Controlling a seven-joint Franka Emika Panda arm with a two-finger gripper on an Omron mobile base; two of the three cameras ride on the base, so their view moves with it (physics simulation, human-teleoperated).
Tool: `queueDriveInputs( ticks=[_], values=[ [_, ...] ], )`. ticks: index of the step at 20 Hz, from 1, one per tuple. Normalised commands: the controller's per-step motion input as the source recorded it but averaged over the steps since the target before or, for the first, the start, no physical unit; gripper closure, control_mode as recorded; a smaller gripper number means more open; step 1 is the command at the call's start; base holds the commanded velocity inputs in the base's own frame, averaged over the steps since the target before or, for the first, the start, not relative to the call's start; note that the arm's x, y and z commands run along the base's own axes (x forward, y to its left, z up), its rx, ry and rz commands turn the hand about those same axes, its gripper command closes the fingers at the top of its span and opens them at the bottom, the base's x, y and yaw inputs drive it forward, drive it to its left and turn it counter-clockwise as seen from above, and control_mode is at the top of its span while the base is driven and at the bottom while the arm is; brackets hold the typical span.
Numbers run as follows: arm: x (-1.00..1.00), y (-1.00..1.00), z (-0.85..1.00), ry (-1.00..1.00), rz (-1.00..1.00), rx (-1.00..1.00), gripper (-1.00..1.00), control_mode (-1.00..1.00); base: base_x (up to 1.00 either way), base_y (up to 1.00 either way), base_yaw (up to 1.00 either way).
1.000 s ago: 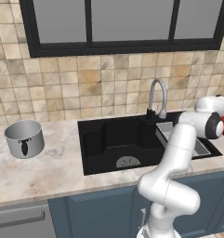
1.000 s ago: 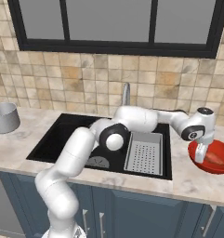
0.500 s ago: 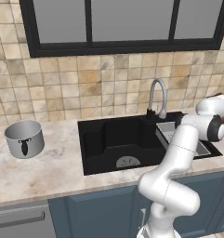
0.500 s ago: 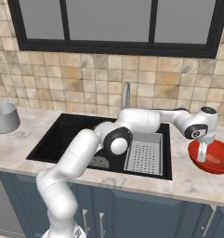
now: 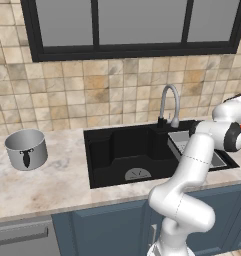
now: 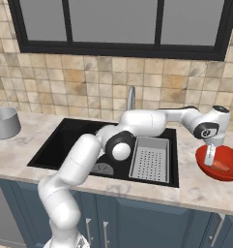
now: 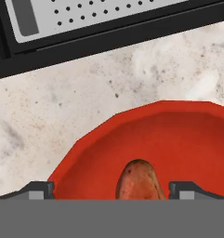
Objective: Pick the sweet potato from the sink and place it in the bowl. Then pick the bowl and place it in the microwave. Then close the microwave door and press the start button.
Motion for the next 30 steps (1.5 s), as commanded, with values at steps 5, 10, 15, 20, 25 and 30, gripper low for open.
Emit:
queueDriveInputs(
  ticks=[5,10,15,20,25,30],
  values=[
    [-0.3,0.17,0.0,0.14,-0.19,-0.03,-1.0,-1.0,0.0,0.0,0.0],
    [-0.04,0.03,-0.3,0.19,-0.38,-0.09,-1.0,-1.0,0.0,0.0,0.0],
    [0.13,0.0,-0.08,0.01,-0.27,-0.03,-1.0,-1.0,0.0,0.0,0.0],
    [0.4,0.0,-0.05,-0.03,-0.08,0.0,-1.0,-1.0,0.0,0.0,0.0],
    [0.17,0.0,-0.23,-0.01,-0.05,0.0,-1.0,-1.0,0.0,0.0,0.0],
    [0.0,0.0,-0.33,0.0,-0.06,-0.01,-1.0,-1.0,0.0,0.0,0.0]
  ],
)
